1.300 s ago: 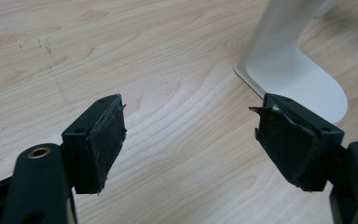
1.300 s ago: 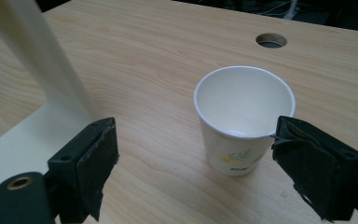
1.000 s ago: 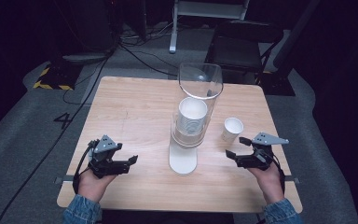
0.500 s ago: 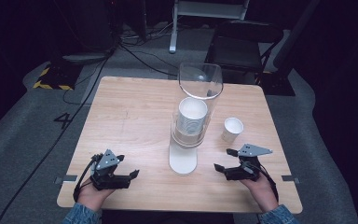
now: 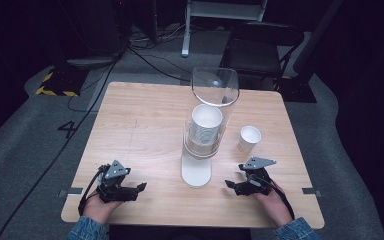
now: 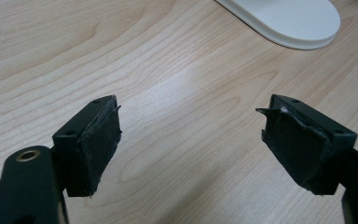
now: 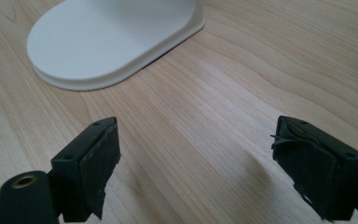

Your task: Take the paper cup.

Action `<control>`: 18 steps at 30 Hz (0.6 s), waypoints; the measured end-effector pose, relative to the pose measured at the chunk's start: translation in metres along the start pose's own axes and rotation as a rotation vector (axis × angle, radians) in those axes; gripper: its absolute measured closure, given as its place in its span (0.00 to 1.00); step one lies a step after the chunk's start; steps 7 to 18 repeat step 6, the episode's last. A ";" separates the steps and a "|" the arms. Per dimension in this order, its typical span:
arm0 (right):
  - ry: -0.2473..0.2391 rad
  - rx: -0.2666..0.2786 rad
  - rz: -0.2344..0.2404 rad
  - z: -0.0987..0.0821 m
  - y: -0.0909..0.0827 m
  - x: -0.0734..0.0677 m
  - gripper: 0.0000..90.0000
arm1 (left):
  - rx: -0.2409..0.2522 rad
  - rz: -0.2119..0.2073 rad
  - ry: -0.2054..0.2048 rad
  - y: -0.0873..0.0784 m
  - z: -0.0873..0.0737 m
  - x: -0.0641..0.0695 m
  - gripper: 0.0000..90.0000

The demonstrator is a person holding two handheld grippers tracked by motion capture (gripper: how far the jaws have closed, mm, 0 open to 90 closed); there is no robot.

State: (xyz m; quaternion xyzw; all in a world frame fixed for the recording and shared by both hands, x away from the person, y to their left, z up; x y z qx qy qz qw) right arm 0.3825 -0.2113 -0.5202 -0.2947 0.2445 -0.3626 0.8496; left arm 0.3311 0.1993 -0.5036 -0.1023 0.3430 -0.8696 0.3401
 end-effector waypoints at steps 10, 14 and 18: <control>0.007 0.005 -0.007 0.000 0.001 0.000 0.17 | -0.005 0.001 -0.002 0.002 -0.001 -0.001 0.21; 0.007 0.005 -0.007 0.000 0.001 0.000 0.17 | -0.005 0.001 -0.002 0.002 -0.001 -0.001 0.21; 0.007 0.005 -0.007 0.000 0.001 0.000 0.17 | -0.005 0.001 -0.002 0.002 -0.001 -0.001 0.21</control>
Point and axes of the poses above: each handheld gripper's, and its own axes: y roughly forward along the jaws, z roughly out of its top, x roughly to its right, the point moved 4 cm from there along y, roughly forward along the jaws, and after that the axes turned 13 degrees about y, right-handed, at the moved point
